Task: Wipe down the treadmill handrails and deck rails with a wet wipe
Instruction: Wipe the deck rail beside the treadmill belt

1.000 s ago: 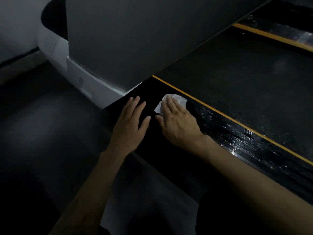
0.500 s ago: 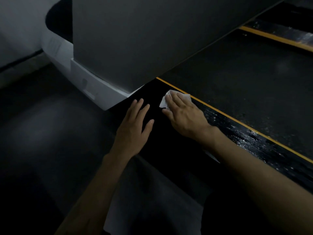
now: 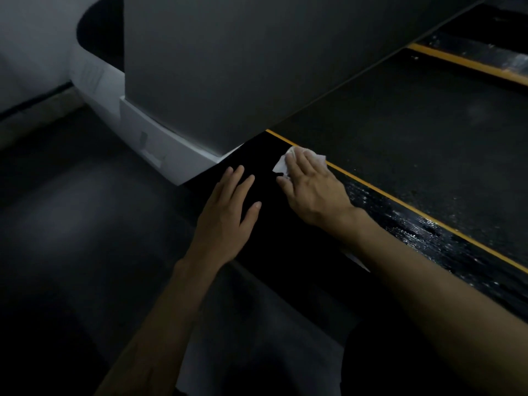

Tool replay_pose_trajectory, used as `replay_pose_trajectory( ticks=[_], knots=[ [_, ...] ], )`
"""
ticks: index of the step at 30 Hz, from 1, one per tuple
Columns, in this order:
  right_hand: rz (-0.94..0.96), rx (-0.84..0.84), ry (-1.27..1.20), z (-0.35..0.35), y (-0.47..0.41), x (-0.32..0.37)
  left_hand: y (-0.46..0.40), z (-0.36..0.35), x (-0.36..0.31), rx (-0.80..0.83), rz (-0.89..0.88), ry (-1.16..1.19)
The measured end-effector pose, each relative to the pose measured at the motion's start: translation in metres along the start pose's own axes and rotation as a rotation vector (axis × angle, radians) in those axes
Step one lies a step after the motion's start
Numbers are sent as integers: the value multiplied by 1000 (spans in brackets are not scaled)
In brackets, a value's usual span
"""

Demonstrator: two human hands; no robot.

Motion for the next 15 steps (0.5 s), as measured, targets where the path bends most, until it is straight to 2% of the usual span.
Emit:
replay_pose_trajectory(
  ticks=[3,6,10,15],
  knots=[
    [-118,9,38,-6,15,4,-1,-1,0,-1,23,41],
    [-98,-9,20,-12,25,22,0,-2,2,-4,28,44],
    [-41,-38,-49,0,6,10,-1,-2,0,8,6,-10],
    [-107,-25,-31,-7,17,2,-2,-3,-2,-3,4,-14]
  ],
)
Point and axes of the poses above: each hand's wrist, its own y-axis away from the middle knuckle, its own z-axis out of the back of the hand, x = y × z, the point moved 10 cm from there along -y, towards the middle knuckle, and after that the axes turned 15 degrees about y, right-handed, at the moved point
